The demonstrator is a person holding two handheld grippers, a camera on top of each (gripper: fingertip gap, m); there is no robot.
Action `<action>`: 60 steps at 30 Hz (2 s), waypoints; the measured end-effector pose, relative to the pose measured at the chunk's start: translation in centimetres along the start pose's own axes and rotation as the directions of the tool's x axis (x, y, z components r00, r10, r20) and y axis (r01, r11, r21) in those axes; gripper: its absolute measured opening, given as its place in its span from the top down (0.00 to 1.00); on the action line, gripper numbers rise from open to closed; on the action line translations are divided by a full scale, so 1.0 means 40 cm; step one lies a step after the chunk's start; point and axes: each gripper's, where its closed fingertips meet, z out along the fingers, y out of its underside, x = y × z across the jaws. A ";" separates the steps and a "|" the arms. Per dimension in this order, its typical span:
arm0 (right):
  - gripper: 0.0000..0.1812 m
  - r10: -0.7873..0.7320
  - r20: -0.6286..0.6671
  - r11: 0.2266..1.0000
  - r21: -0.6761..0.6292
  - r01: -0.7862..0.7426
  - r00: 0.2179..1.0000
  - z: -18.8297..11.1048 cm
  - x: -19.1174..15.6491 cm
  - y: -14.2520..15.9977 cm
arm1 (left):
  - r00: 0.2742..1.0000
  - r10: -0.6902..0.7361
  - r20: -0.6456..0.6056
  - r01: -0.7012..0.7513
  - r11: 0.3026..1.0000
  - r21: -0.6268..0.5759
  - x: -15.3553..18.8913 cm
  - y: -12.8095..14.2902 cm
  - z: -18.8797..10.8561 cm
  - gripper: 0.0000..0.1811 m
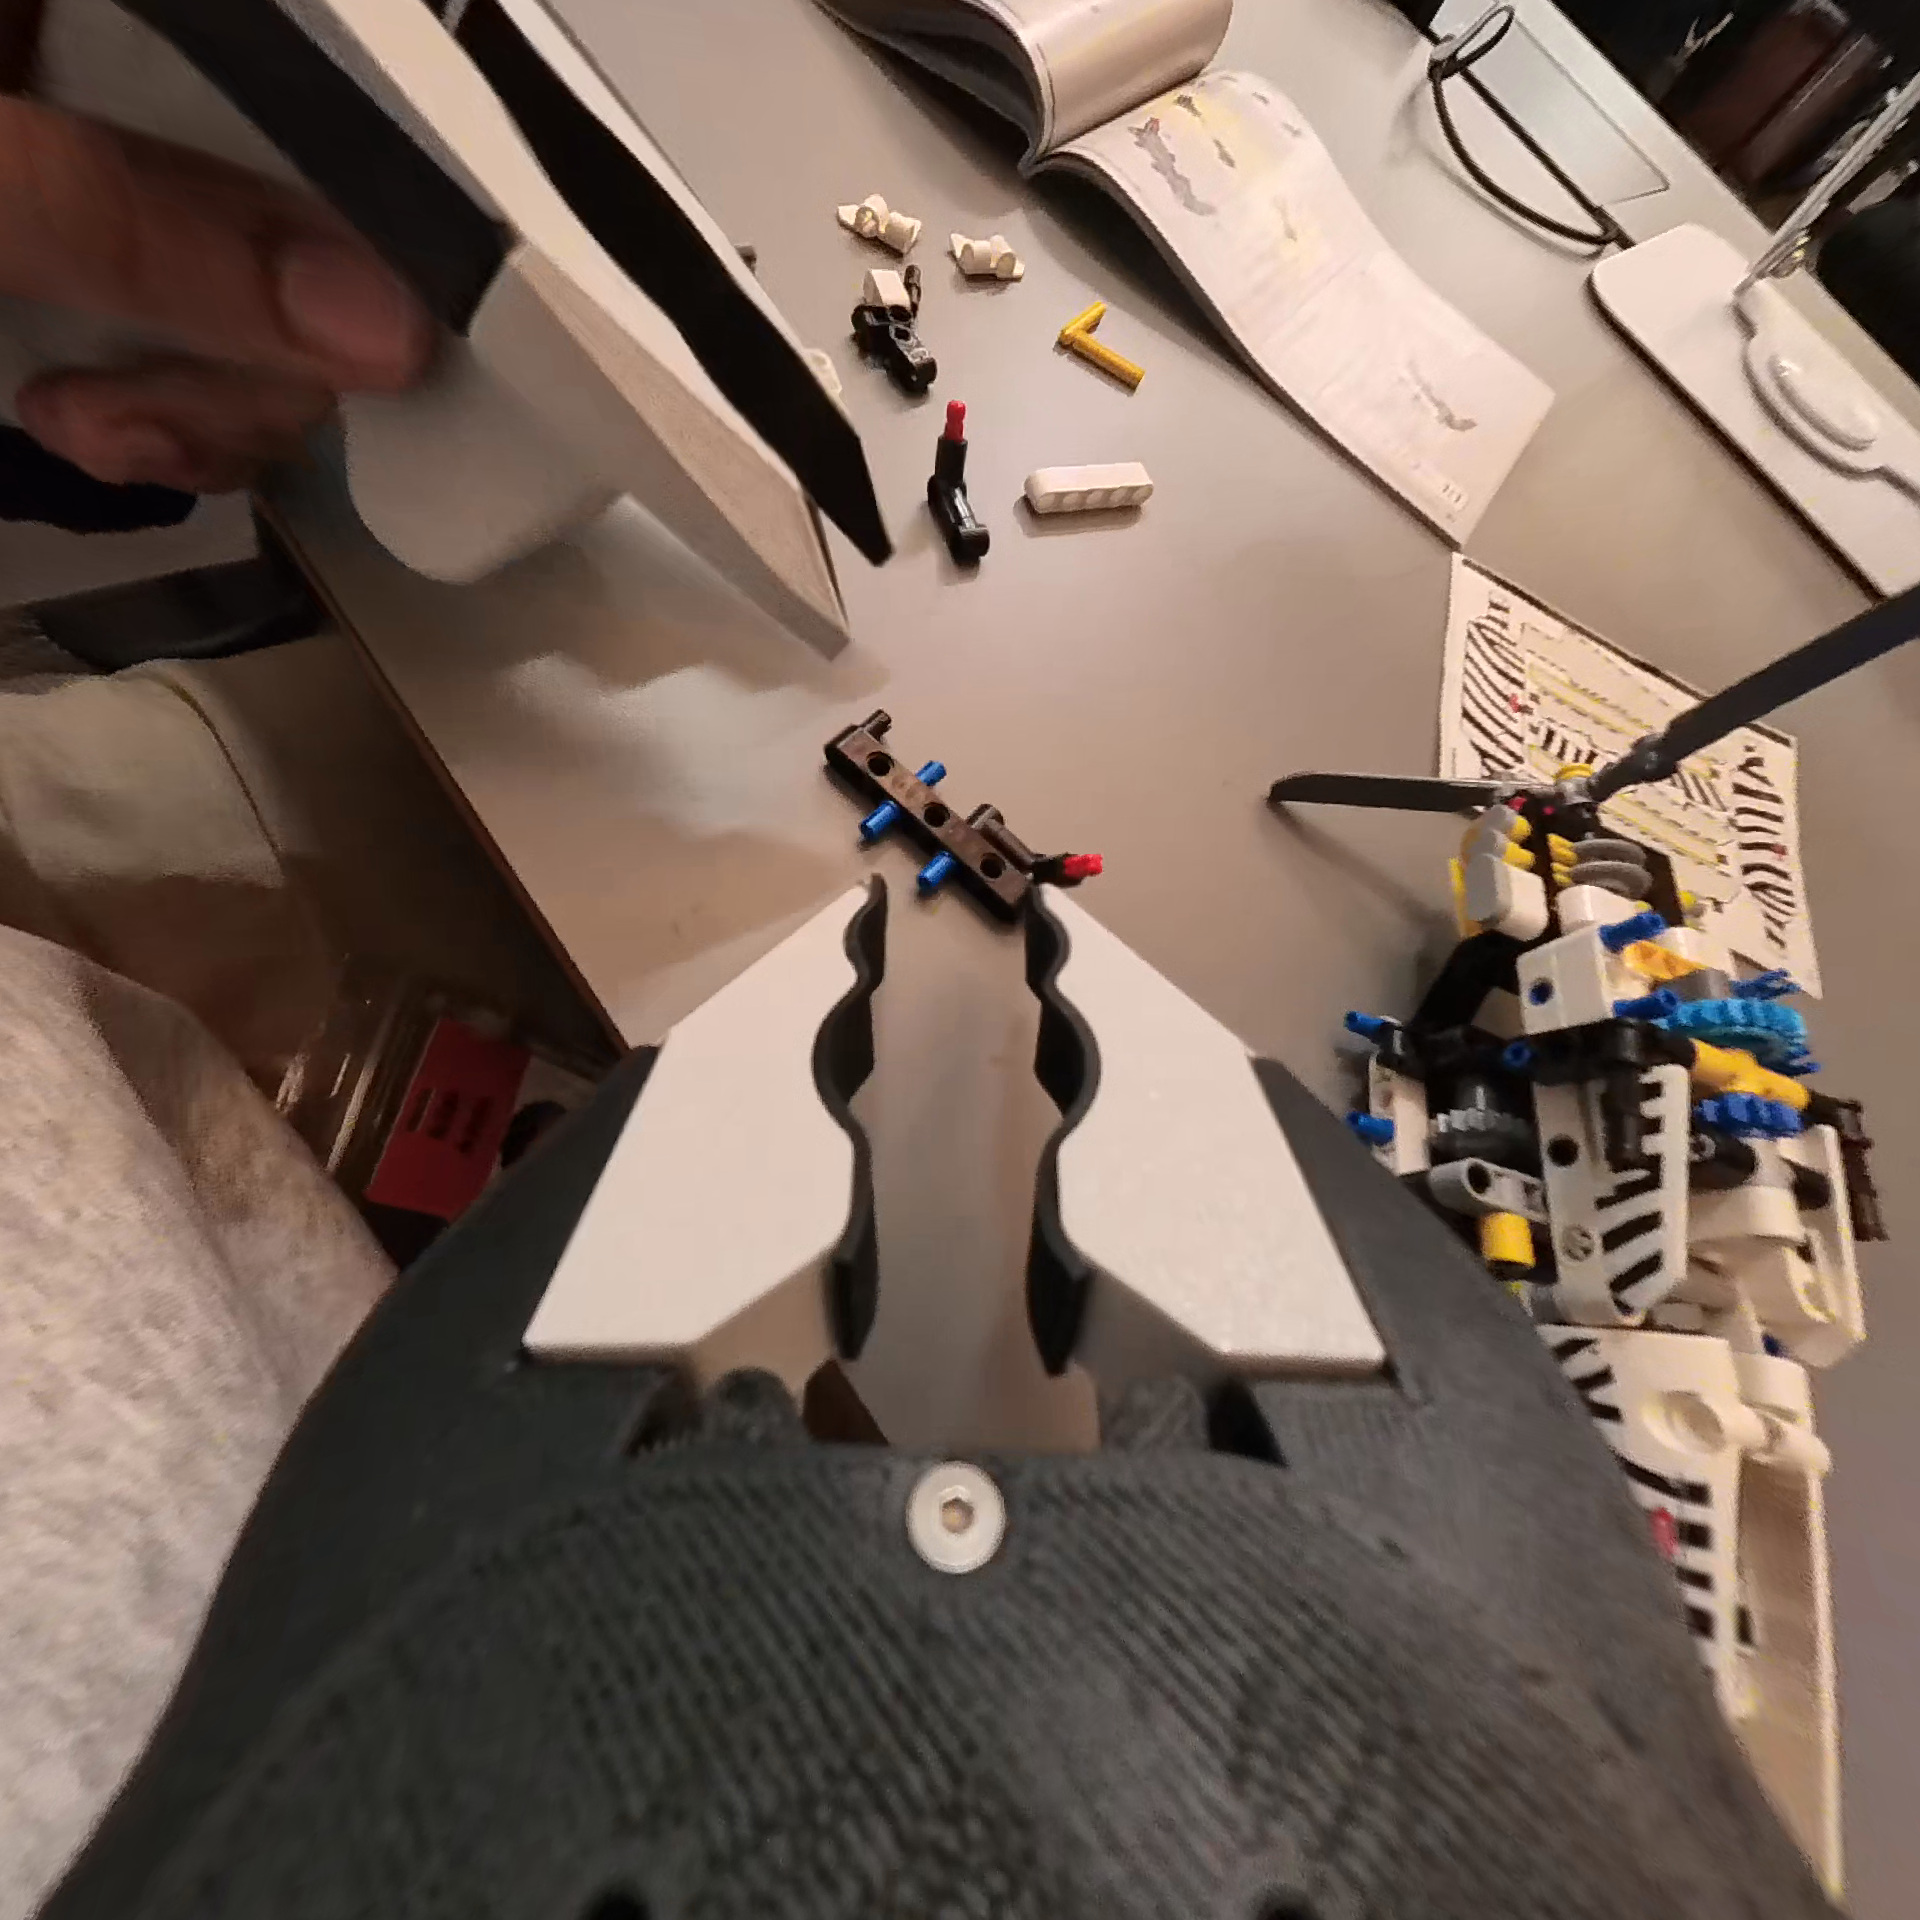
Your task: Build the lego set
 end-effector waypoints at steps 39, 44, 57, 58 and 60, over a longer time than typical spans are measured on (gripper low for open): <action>0.70 0.197 0.100 0.977 -0.097 -0.187 0.975 0.061 0.004 -0.001 | 0.983 -0.121 0.136 0.110 0.990 0.085 -0.129 -0.048 -0.074 0.80; 0.70 0.193 0.110 0.979 -0.089 -0.183 0.975 0.057 0.002 0.001 | 0.986 -0.048 0.159 0.044 0.999 0.029 -0.145 -0.064 -0.059 0.78; 0.79 0.228 0.109 0.973 -0.009 -0.229 0.968 0.019 0.012 -0.015 | 0.991 -0.001 0.134 0.020 0.990 -0.139 -0.154 -0.034 -0.007 0.98; 0.79 0.233 0.113 0.972 -0.014 -0.233 0.966 0.020 0.011 -0.010 | 0.993 -0.011 0.121 0.029 0.990 -0.142 -0.148 -0.030 -0.007 0.99; 0.77 0.235 0.113 0.972 -0.020 -0.235 0.965 0.023 0.012 -0.001 | 0.993 -0.015 0.113 0.032 0.989 -0.144 -0.141 -0.024 -0.010 1.00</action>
